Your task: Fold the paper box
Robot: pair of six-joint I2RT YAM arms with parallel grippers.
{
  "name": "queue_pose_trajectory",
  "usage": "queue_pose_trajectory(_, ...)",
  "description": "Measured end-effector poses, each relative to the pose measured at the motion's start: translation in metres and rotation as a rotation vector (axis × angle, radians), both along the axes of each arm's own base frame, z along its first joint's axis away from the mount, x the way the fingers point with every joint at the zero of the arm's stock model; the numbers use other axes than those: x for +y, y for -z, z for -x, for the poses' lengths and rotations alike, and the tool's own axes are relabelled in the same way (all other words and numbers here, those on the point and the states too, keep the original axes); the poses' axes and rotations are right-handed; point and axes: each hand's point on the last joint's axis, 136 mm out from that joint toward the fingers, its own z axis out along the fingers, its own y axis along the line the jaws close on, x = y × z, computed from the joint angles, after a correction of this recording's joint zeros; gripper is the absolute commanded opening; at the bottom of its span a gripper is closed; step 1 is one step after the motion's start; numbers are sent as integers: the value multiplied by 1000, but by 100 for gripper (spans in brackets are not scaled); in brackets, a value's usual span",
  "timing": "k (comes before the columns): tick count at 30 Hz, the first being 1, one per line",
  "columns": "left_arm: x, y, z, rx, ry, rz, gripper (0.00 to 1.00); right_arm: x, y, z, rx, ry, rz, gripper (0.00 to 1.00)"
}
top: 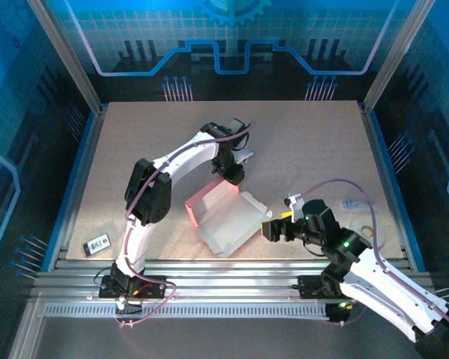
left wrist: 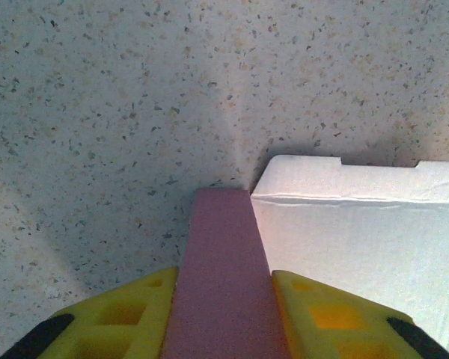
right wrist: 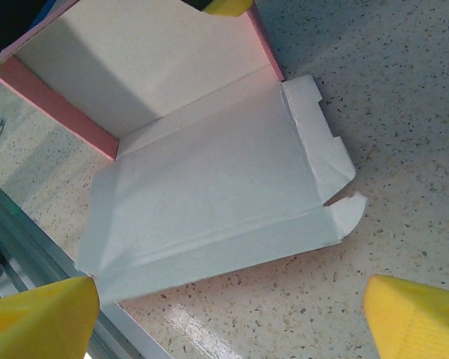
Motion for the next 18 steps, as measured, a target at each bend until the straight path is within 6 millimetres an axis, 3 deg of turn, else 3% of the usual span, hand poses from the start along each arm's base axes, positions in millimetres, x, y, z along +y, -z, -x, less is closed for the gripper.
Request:
queue_pose_trajectory(6, 0, 0, 0, 0, 0, 1, 29, -1, 2, 1, 11, 6, -1, 92)
queue_pose_trajectory(8, -1, -1, 1, 2, 0, 4, 29, -1, 2, 0, 20, 22, -7, 100)
queue_pose_trajectory(12, -6, -2, 4, 30, -10, 42, 29, -8, -1, -4, 47, 92, -30, 100)
queue_pose_trajectory(18, -9, -14, -5, 92, -124, 178, 30, -18, -39, -15, 19, 171, -65, 100)
